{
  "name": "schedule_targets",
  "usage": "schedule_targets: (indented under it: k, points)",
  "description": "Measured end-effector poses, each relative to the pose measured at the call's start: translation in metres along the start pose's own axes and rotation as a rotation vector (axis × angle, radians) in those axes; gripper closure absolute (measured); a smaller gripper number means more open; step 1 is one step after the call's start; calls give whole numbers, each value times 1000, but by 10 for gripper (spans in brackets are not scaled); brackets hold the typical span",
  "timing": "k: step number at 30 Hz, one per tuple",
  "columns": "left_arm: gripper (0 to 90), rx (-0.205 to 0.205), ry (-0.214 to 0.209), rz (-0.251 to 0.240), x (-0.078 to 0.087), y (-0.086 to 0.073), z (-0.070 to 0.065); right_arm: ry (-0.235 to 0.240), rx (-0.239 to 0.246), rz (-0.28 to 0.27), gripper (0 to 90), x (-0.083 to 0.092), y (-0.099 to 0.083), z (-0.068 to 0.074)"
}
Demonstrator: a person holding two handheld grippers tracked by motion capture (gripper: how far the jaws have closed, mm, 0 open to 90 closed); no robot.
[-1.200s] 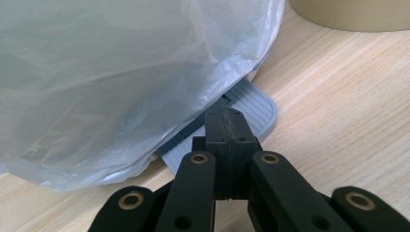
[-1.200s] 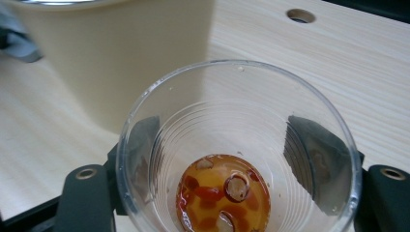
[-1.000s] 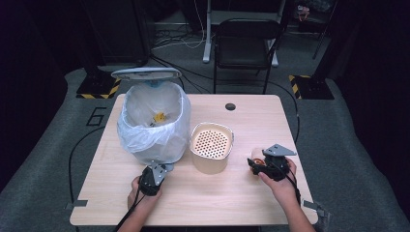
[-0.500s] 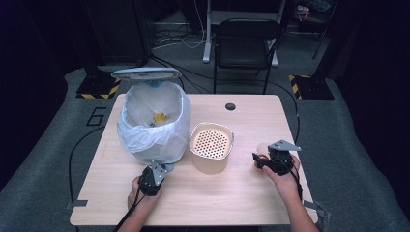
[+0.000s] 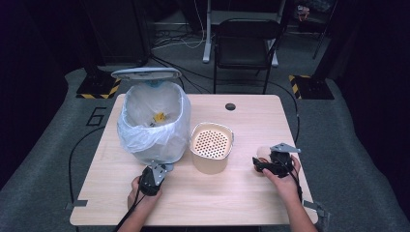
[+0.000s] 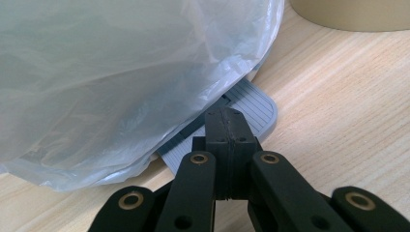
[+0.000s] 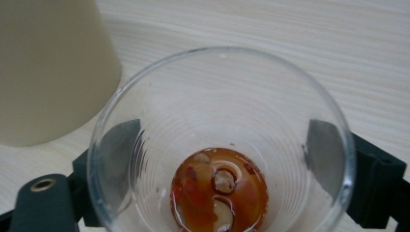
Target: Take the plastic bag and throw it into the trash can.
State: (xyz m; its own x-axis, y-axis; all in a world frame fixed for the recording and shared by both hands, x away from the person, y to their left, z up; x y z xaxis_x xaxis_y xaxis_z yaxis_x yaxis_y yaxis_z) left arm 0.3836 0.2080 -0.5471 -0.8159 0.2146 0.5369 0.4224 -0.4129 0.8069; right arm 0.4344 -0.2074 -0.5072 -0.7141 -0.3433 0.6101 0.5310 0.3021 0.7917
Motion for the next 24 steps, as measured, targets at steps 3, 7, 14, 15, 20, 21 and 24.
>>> schedule_targets:
  k: [3,7,14,15,20,21,24]
  points:
    - [900,-1,0,0,0,0,0,-2,-2,3,125,1,-5,2]
    - [900,-1,0,0,0,0,0,0,2,6,122,5,-12,3]
    - [900,-2,0,1,0,0,0,11,8,-9,122,26,-14,5]
    - [900,-2,0,1,0,0,0,9,9,-13,121,29,-13,5]
    - [900,-5,1,1,0,0,0,-7,24,-31,106,47,-4,5]
    - [900,-1,1,-1,0,0,0,-10,25,-33,106,50,-1,4]
    - [900,-2,2,-1,0,0,0,-10,31,-50,110,57,8,5]
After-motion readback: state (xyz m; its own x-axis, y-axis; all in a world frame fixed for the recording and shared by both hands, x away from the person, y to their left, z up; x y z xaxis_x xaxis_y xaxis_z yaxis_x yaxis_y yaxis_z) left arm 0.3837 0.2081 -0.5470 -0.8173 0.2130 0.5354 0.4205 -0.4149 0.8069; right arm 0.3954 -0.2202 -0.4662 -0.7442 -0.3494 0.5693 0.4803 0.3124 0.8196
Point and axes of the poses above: each handheld gripper's, and its own axes: x roughly backward along the jaws, y roughly out of its top, z roughly to its left, the point moved 3 cm from there along -x, roughly forward along the jaws, and after that the axes turned 6 degrees about x, right-handed, at the moved point
